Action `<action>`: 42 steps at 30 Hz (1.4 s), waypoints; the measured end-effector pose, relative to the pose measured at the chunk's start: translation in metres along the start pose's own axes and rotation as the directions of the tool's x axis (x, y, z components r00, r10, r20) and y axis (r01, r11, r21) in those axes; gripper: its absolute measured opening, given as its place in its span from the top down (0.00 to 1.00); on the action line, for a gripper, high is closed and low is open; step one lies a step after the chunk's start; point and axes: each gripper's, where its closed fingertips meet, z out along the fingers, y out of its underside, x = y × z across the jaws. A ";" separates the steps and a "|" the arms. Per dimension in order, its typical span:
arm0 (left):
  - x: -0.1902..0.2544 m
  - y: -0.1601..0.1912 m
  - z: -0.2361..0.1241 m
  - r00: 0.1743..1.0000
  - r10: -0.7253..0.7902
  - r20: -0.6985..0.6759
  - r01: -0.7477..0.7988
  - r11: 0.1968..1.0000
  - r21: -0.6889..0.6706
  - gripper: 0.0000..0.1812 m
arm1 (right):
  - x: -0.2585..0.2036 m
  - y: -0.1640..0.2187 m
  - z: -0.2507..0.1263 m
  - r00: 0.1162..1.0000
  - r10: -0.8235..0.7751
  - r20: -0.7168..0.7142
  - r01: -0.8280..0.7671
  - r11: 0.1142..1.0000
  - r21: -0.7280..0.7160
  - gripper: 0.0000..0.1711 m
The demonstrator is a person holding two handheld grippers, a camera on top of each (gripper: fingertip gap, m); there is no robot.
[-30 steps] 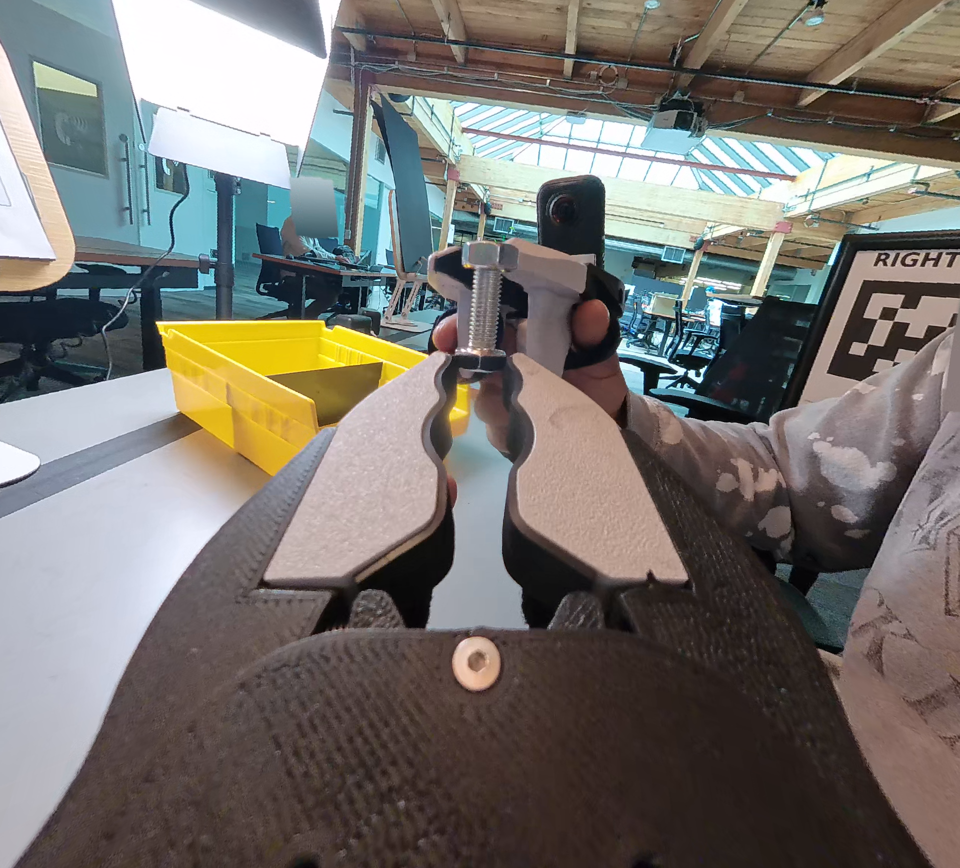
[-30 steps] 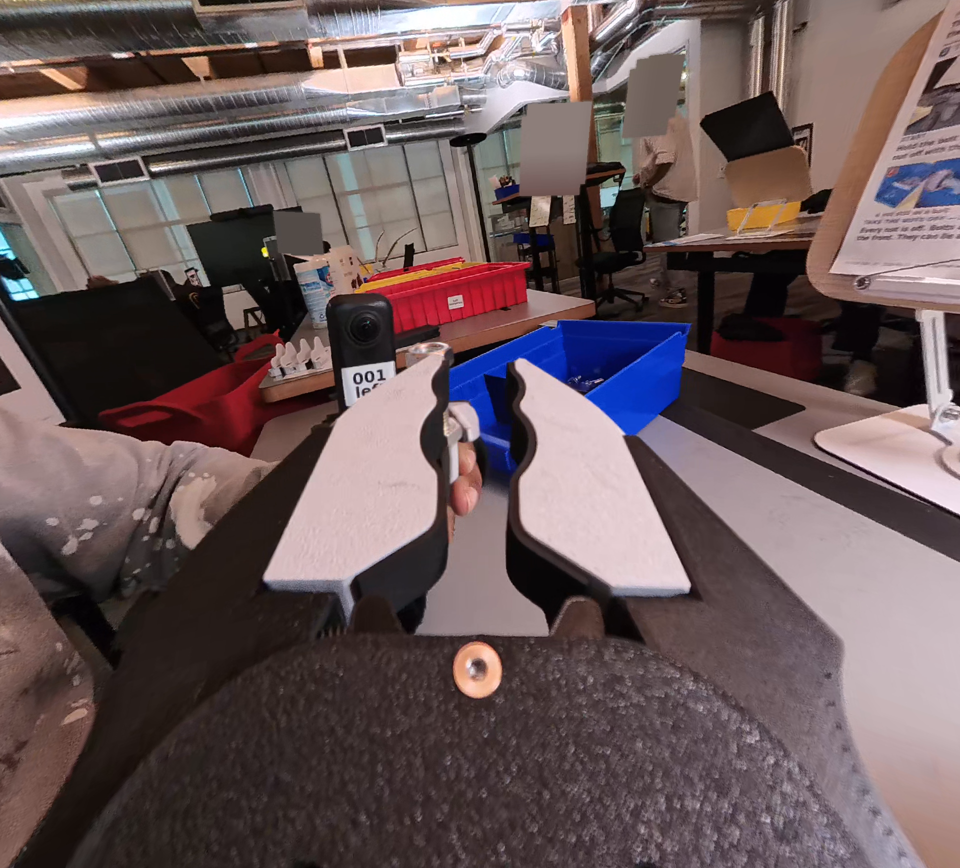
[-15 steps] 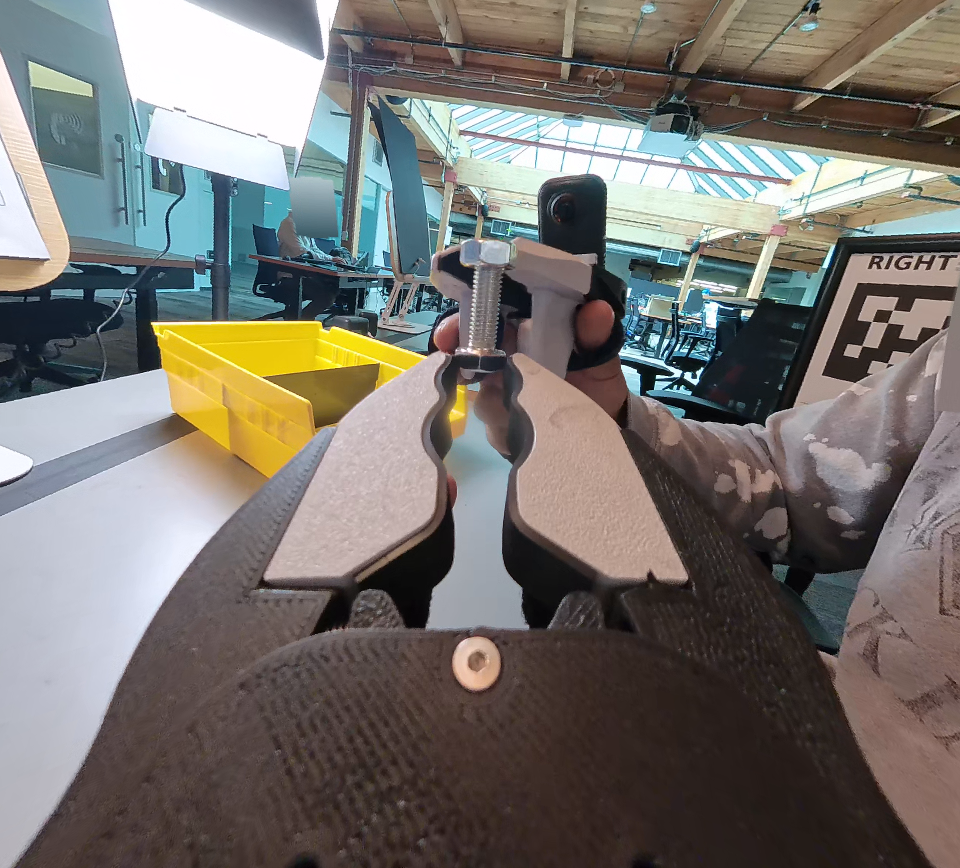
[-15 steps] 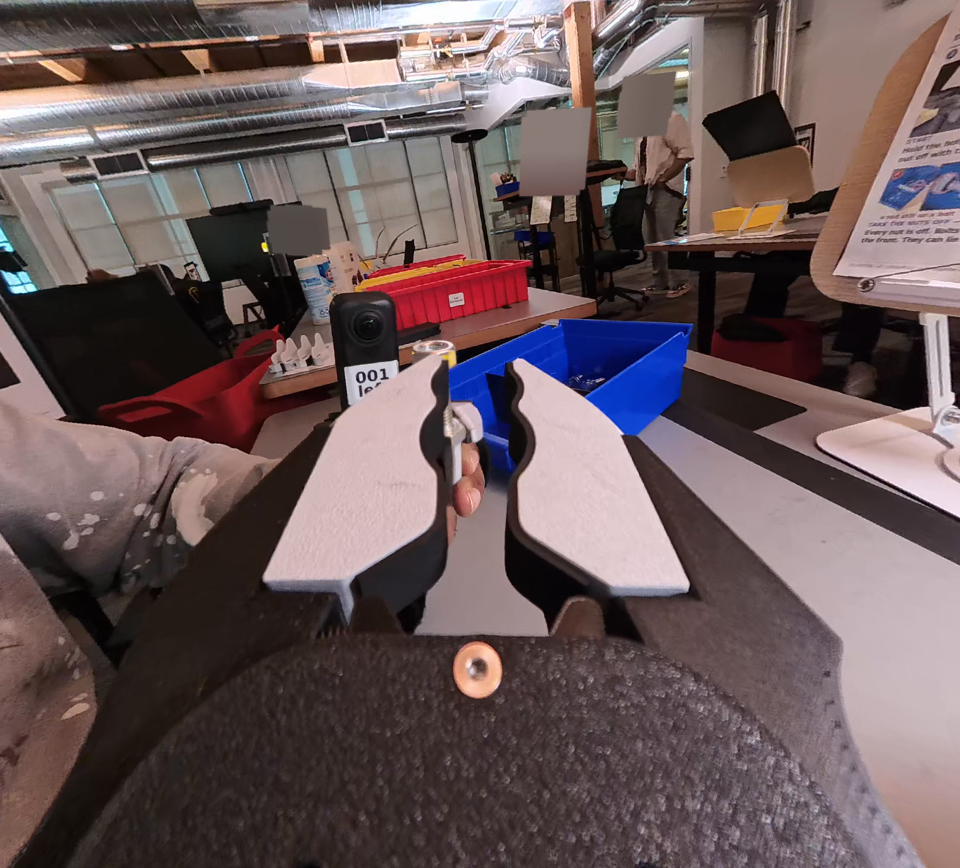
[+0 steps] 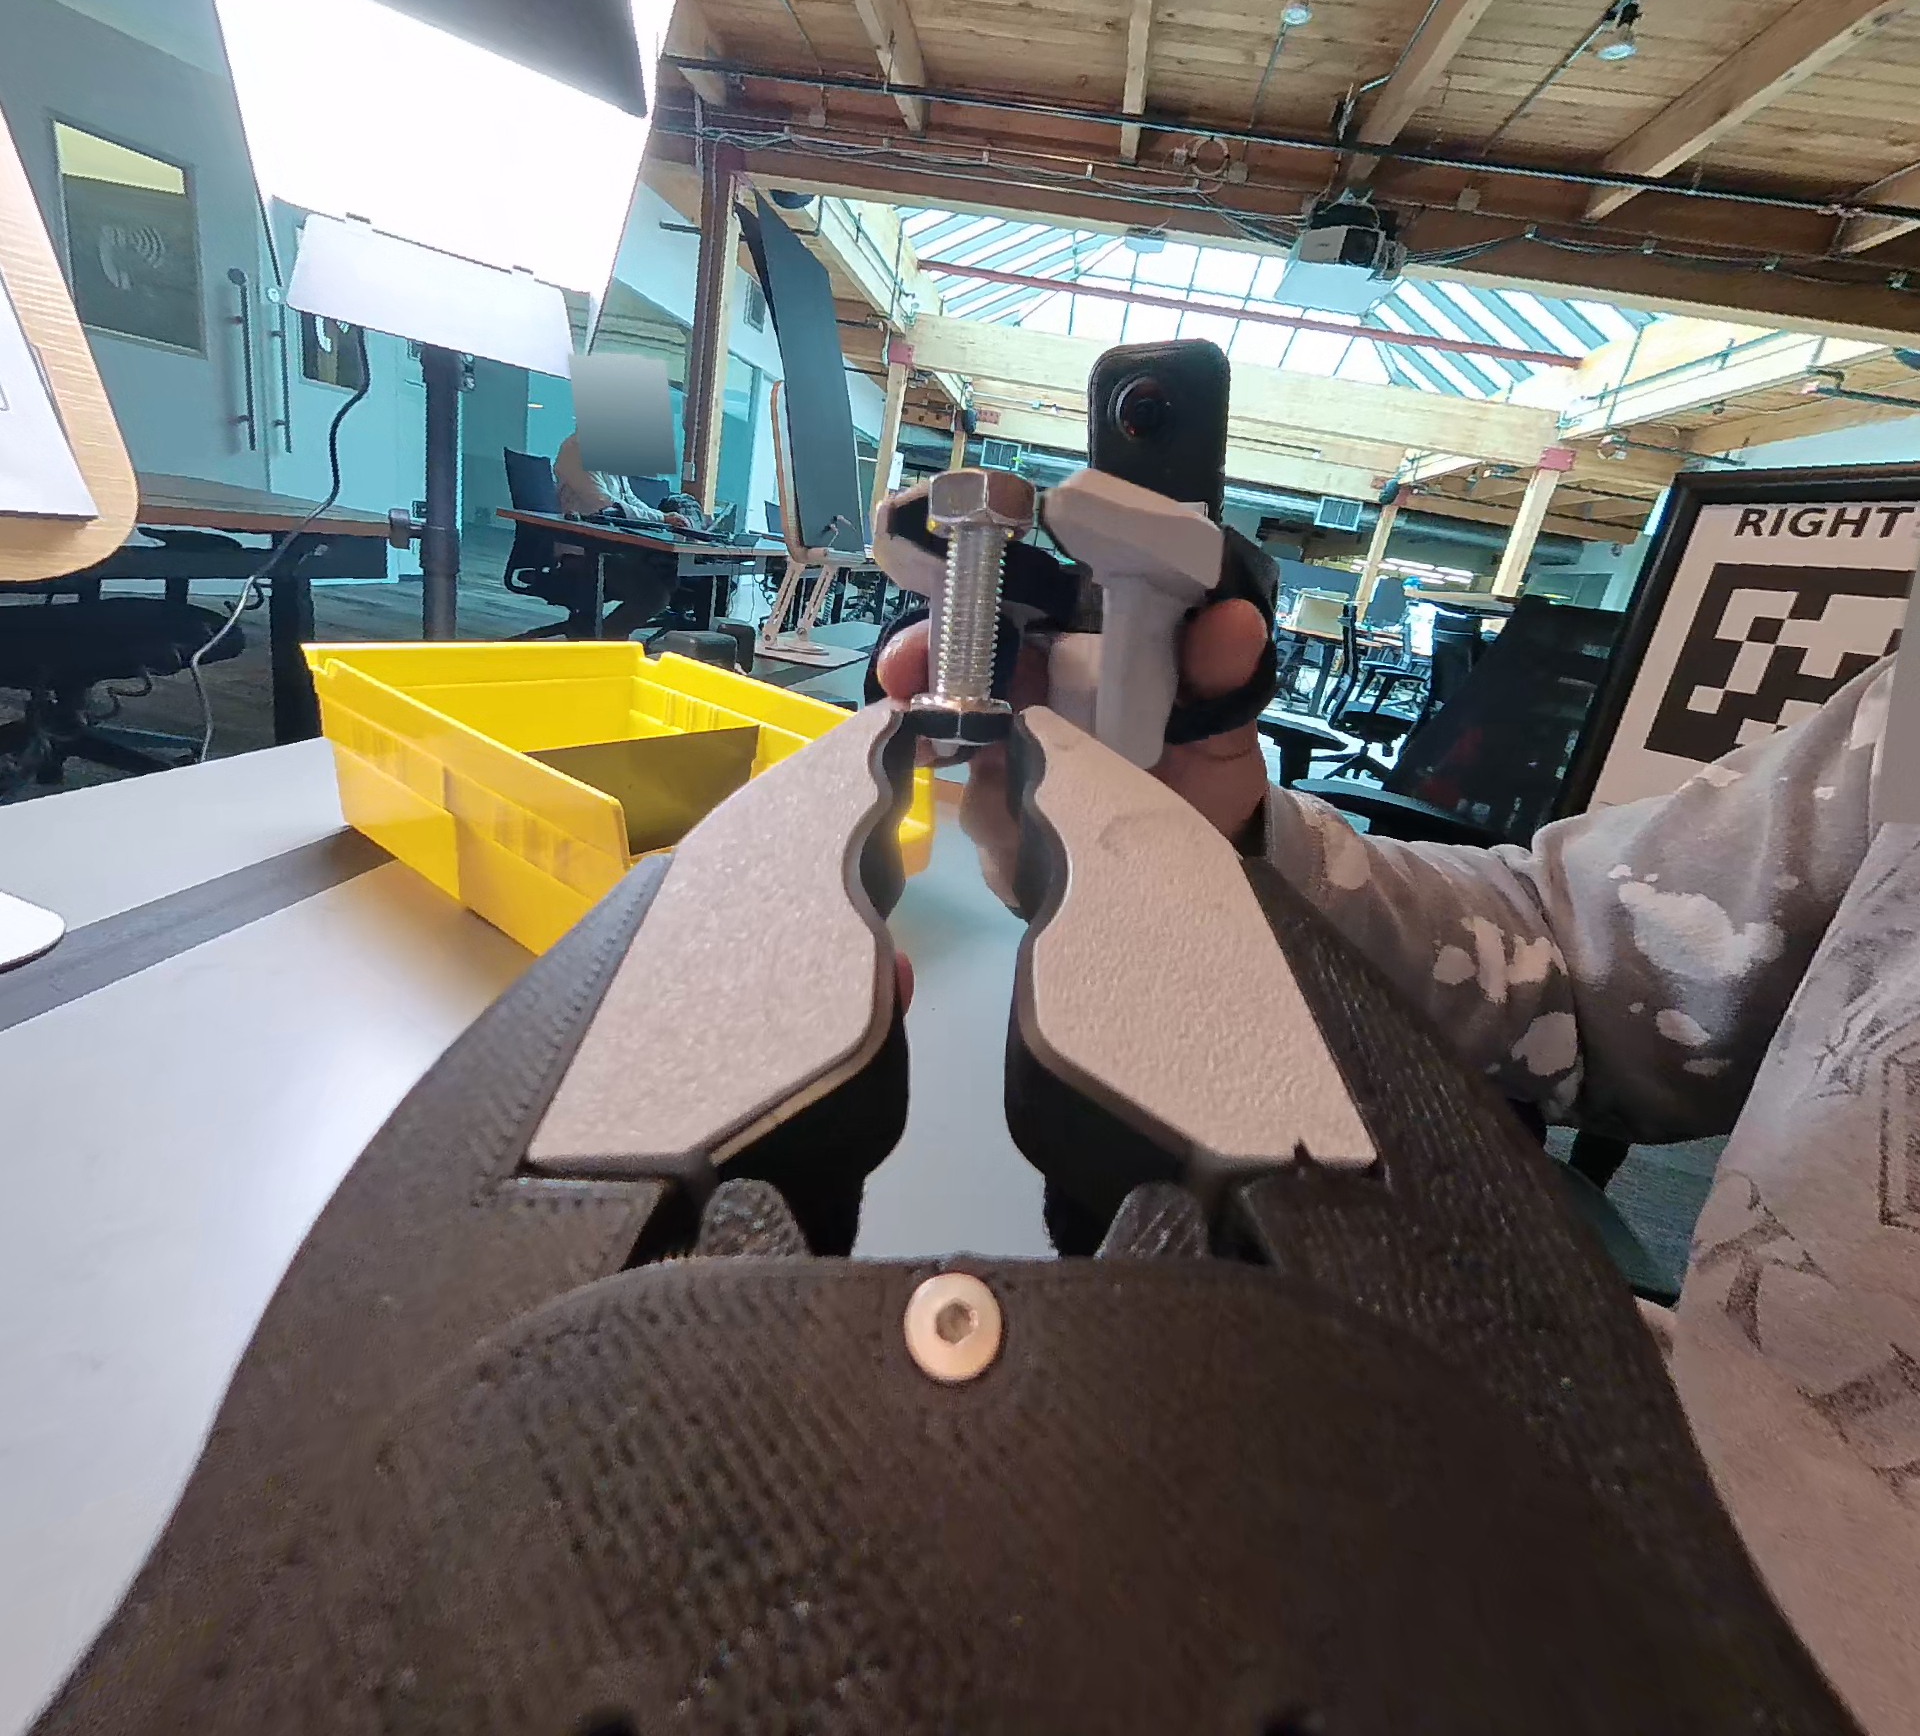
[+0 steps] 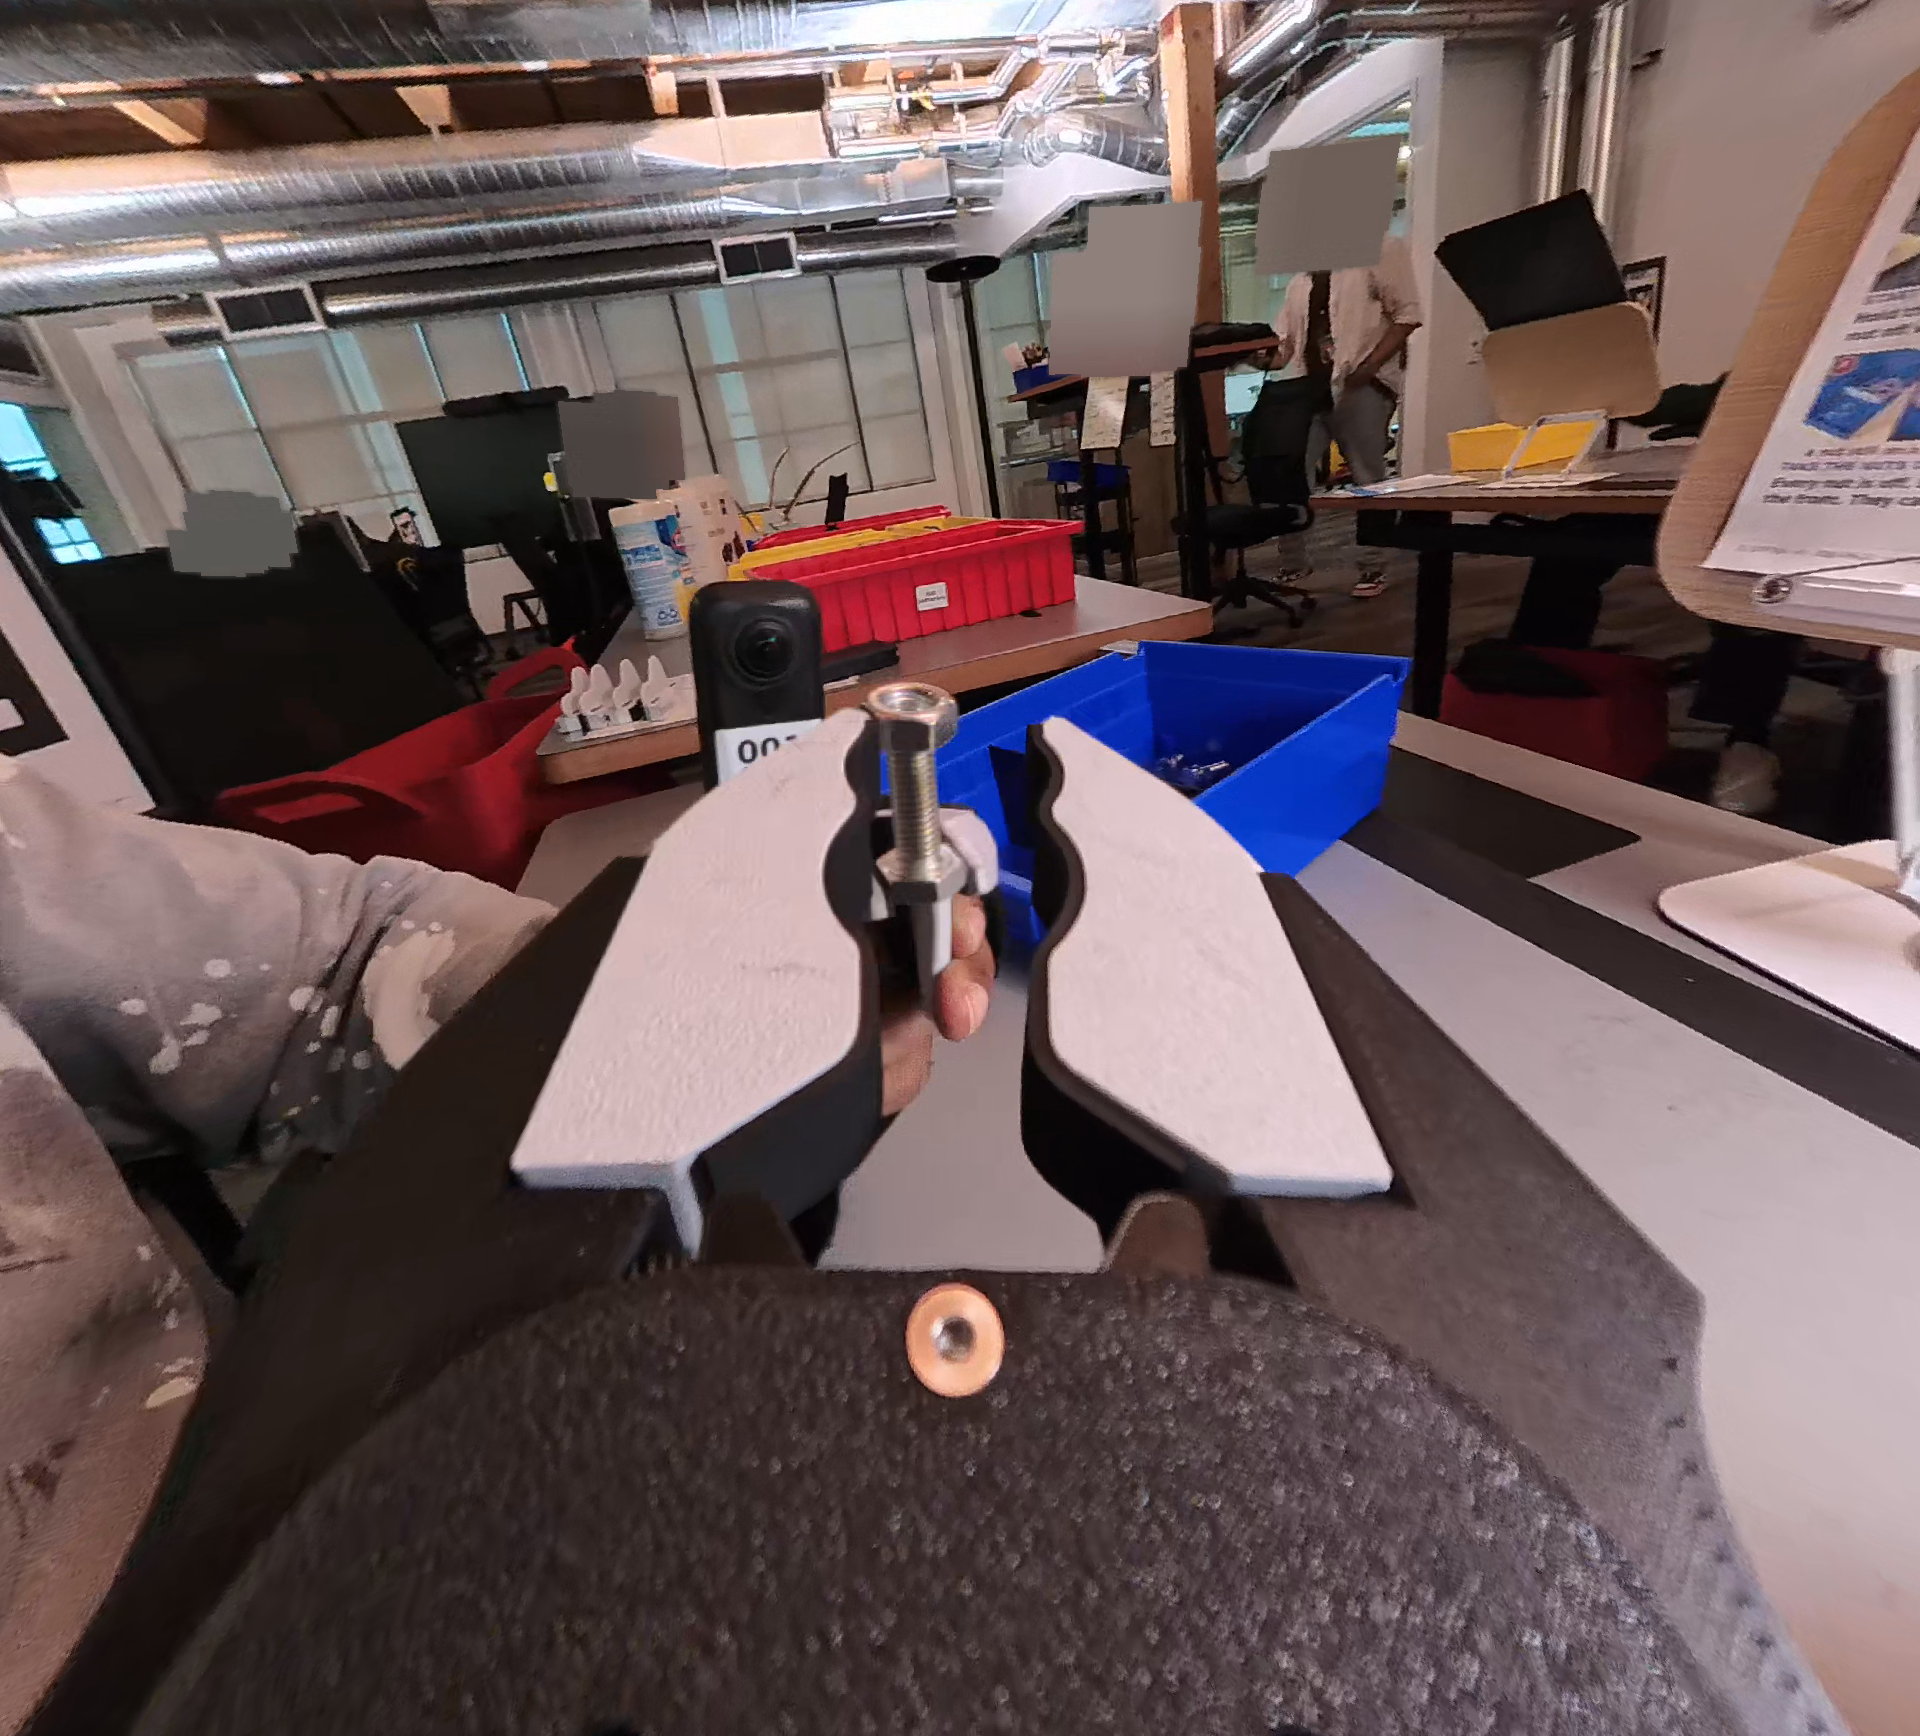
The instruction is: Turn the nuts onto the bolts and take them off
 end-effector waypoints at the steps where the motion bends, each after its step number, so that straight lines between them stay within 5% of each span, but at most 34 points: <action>1: 0.000 0.000 0.000 1.000 0.000 -0.002 0.000 1.000 0.000 0.90 | -0.003 0.002 0.002 1.000 0.000 0.011 0.000 1.000 -0.010 0.83; 16: 0.002 0.010 0.003 1.000 0.003 -0.012 -0.004 0.999 -0.043 0.90 | -0.006 -0.008 -0.003 0.999 -0.042 0.030 0.042 0.999 -0.006 0.89; 20: -0.003 0.010 0.002 1.000 0.003 0.012 -0.002 0.999 -0.044 0.90 | 0.033 -0.023 -0.025 0.981 -0.128 -0.146 0.124 0.992 -0.037 0.89; 23: -0.007 0.012 0.001 0.999 0.003 0.037 -0.001 0.999 -0.048 0.90 | 0.102 -0.017 -0.060 0.905 -0.196 -0.378 0.126 0.971 -0.202 0.89; 27: -0.011 0.016 -0.001 0.998 0.017 0.057 -0.014 0.998 -0.065 0.90 | 0.202 0.027 -0.117 0.769 -0.311 -0.558 -0.047 0.844 -0.534 0.89; 31: -0.013 0.015 -0.002 0.998 0.031 0.063 -0.027 0.997 -0.070 0.90 | 0.251 0.092 -0.143 0.752 -0.348 -0.560 -0.256 0.628 -0.735 0.89; 35: -0.014 0.018 -0.002 0.998 0.019 0.063 -0.014 0.997 -0.075 0.90 | 0.277 0.133 -0.159 0.741 -0.387 -0.549 -0.360 0.461 -0.811 0.89; 42: -0.013 0.021 -0.002 0.999 0.009 0.050 -0.004 0.996 -0.086 0.90 | 0.281 0.147 -0.171 0.749 -0.392 -0.534 -0.392 0.388 -0.834 0.87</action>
